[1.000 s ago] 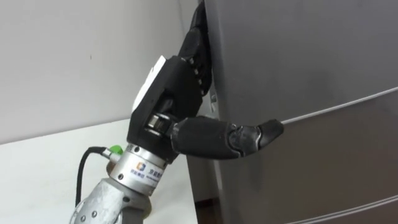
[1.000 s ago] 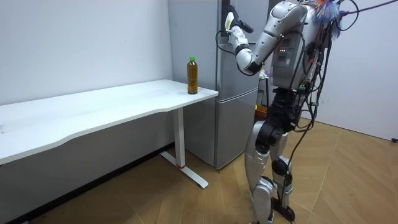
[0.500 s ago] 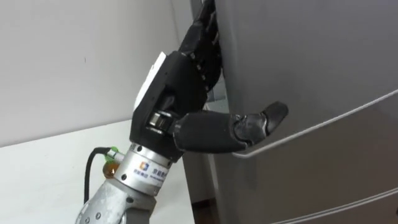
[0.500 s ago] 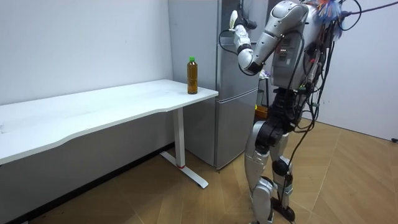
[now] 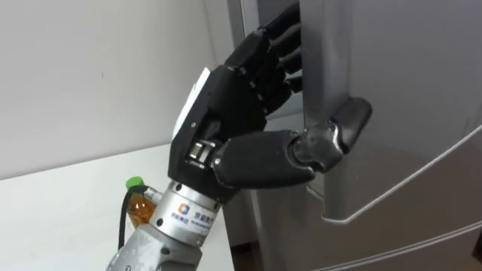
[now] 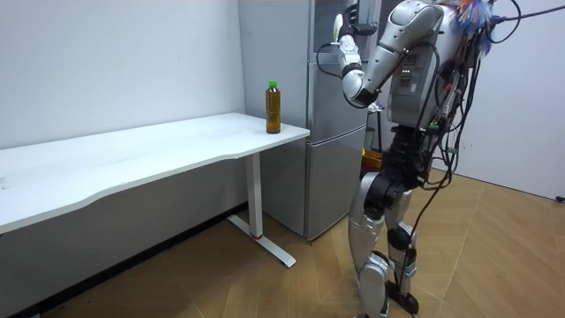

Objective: Put the bottle in the upper fridge

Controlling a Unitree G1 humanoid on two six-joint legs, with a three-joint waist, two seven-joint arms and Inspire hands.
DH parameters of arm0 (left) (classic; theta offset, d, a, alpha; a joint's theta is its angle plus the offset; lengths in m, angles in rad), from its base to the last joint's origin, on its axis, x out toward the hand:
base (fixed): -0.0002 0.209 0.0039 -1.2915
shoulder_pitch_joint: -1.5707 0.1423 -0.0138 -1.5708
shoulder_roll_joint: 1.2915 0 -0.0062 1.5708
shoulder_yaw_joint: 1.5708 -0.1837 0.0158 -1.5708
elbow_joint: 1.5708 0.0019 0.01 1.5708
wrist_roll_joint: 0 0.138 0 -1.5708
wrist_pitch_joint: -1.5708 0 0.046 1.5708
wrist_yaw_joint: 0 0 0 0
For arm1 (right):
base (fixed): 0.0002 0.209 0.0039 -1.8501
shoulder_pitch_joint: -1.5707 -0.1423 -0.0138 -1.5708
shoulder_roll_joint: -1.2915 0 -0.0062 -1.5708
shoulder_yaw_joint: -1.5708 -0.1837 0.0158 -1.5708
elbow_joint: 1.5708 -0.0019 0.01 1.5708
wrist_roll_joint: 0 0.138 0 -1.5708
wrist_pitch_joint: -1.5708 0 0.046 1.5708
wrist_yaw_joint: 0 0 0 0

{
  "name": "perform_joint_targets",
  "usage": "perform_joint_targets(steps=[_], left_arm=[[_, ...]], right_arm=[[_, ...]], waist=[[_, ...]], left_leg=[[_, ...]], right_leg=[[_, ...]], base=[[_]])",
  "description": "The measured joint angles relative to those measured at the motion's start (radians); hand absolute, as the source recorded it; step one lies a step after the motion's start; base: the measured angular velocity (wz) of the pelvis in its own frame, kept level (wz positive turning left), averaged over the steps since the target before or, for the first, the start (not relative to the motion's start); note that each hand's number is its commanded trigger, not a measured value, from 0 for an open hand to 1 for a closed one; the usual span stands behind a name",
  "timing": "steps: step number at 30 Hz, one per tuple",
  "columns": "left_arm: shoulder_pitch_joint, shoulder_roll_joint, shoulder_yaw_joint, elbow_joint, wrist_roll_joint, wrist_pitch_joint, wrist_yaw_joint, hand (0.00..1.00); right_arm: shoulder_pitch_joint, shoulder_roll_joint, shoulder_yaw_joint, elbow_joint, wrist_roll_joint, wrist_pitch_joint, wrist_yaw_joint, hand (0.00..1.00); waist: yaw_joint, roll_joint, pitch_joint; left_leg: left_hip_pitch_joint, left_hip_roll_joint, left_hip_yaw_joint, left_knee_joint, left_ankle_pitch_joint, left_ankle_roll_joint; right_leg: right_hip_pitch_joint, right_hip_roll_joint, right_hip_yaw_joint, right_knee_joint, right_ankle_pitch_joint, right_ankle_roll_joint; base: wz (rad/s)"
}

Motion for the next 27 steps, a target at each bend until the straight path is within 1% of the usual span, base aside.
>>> perform_joint_targets(steps=[2,4,5,8,11,15,17,18,19,20,22,25,27], left_arm=[[0.000,0.012,-0.017,-0.016,0.000,-0.008,-0.033,0.00],[0.000,0.014,-0.028,-0.025,-0.001,-0.013,-0.064,0.00],[0.000,0.014,-0.044,-0.027,-0.004,-0.021,-0.081,0.00],[-0.006,0.013,-0.081,-0.035,-0.041,-0.029,-0.135,0.00],[-0.028,0.013,-0.118,-0.036,-0.041,-0.029,-0.195,0.00],[-0.052,0.014,-0.176,-0.036,-0.041,-0.024,-0.261,0.00],[-0.054,0.019,-0.205,-0.030,-0.041,-0.006,-0.300,0.00],[-0.054,0.021,-0.212,-0.026,-0.040,0.000,-0.308,0.00],[-0.054,0.023,-0.216,-0.018,-0.039,0.020,-0.326,0.00],[-0.054,0.027,-0.216,-0.012,-0.036,0.036,-0.339,0.00],[-0.054,0.034,-0.216,0.001,-0.033,0.056,-0.346,0.00],[-0.054,0.040,-0.216,0.011,-0.032,0.076,-0.357,0.00],[-0.054,0.040,-0.222,0.011,-0.030,0.081,-0.360,0.00]], right_arm=[[0.000,0.002,0.008,-0.005,0.000,0.000,0.002,0.00],[0.000,0.002,0.010,-0.005,-0.001,0.000,0.003,0.00],[-0.001,0.002,0.010,-0.005,-0.001,0.000,0.004,0.00],[0.000,0.002,0.010,-0.007,-0.001,0.000,0.004,0.00],[-0.002,0.002,0.010,-0.010,-0.001,0.000,0.006,0.00],[-0.002,0.001,0.010,-0.011,-0.006,0.000,0.005,0.00],[-0.003,0.001,0.010,-0.012,-0.009,0.000,0.005,0.00],[-0.003,0.001,0.010,-0.012,-0.010,0.000,0.004,0.00],[-0.003,0.000,0.009,-0.012,-0.013,0.000,0.002,0.00],[-0.004,0.000,0.009,-0.012,-0.017,0.000,0.001,0.00],[-0.006,0.000,0.009,-0.012,-0.017,0.000,0.000,0.00],[-0.009,0.000,0.009,-0.012,-0.016,0.000,-0.002,0.00],[-0.009,0.000,0.009,-0.012,-0.013,0.000,-0.002,0.00]], waist=[[0.001,-0.003,-0.0006],[-0.001,-0.006,-0.0008],[-0.004,-0.007,-0.0007],[-0.012,-0.009,0.0003],[-0.030,-0.007,-0.0012],[-0.041,-0.003,-0.0040],[-0.060,-0.002,-0.0043],[-0.061,-0.002,-0.0043],[-0.065,-0.002,-0.0042],[-0.072,-0.001,-0.0043],[-0.080,-0.001,-0.0038],[-0.081,0.001,-0.0040],[-0.083,0.001,-0.0038]], left_leg=[[0.001,0.000,0.005,0.000,0.000,0.000],[0.002,0.000,0.009,0.000,0.000,0.000],[0.003,0.000,0.012,-0.001,0.000,0.000],[0.002,0.000,0.019,-0.001,0.000,0.000],[0.002,0.001,0.023,-0.002,0.000,0.000],[0.017,0.003,0.048,-0.011,0.000,0.000],[0.026,0.003,0.057,-0.014,0.000,0.000],[0.028,0.004,0.063,-0.014,0.000,0.000],[0.033,0.005,0.074,-0.014,0.000,0.000],[0.034,0.005,0.075,-0.014,0.000,0.000],[0.034,0.005,0.078,-0.014,0.000,0.000],[0.032,0.005,0.088,-0.014,0.000,0.000],[0.032,0.005,0.090,-0.014,0.000,0.000]], right_leg=[[-0.001,0.000,0.006,0.000,0.000,0.000],[-0.002,0.000,0.010,0.000,0.000,0.000],[-0.003,0.000,0.013,0.000,0.000,0.000],[-0.008,0.000,0.019,0.001,0.001,0.001],[-0.013,0.000,0.024,0.002,0.001,0.001],[-0.017,0.003,0.052,0.005,0.001,0.000],[-0.017,0.004,0.065,0.004,0.001,0.000],[-0.018,0.005,0.071,0.004,0.001,0.000],[-0.018,0.005,0.078,0.004,0.002,-0.001],[-0.019,0.006,0.083,0.004,0.002,-0.001],[-0.022,0.006,0.087,0.004,0.002,-0.001],[-0.030,0.007,0.101,0.004,0.002,-0.001],[-0.035,0.007,0.109,0.004,0.002,-0.001]], base=[[-0.07],[-0.08],[-0.08],[-0.07],[-0.08],[-0.21],[-0.17],[-0.22],[-0.21],[-0.16],[-0.08],[-0.13],[-0.16]])
